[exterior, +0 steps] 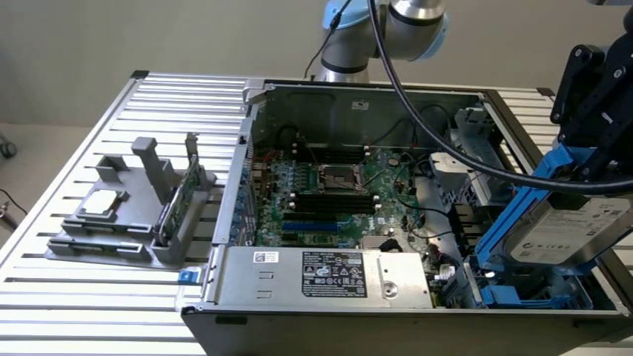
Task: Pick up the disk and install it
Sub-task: 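Insert the disk into the insertion slot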
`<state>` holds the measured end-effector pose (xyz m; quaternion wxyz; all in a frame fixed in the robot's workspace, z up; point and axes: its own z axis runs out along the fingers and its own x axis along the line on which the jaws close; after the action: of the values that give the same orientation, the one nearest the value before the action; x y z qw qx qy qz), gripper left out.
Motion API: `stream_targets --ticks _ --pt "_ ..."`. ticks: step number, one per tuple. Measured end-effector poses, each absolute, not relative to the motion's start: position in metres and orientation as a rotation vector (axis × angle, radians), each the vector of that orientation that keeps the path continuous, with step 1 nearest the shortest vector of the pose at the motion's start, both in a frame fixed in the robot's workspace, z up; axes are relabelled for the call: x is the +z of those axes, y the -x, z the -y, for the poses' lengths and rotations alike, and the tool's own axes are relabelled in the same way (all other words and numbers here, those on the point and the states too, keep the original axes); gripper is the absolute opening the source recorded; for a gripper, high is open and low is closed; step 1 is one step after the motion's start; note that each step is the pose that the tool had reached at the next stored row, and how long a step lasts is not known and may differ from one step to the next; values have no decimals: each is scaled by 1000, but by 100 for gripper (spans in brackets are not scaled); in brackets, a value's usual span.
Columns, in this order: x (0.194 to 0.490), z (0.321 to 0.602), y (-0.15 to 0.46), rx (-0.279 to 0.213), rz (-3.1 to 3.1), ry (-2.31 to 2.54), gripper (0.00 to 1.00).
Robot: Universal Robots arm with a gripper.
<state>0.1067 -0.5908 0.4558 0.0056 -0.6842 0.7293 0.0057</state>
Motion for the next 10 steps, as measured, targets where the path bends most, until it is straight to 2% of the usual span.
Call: stream_targets --ticks 10 --pt "455 591 -107 18 -2283 2142 33"
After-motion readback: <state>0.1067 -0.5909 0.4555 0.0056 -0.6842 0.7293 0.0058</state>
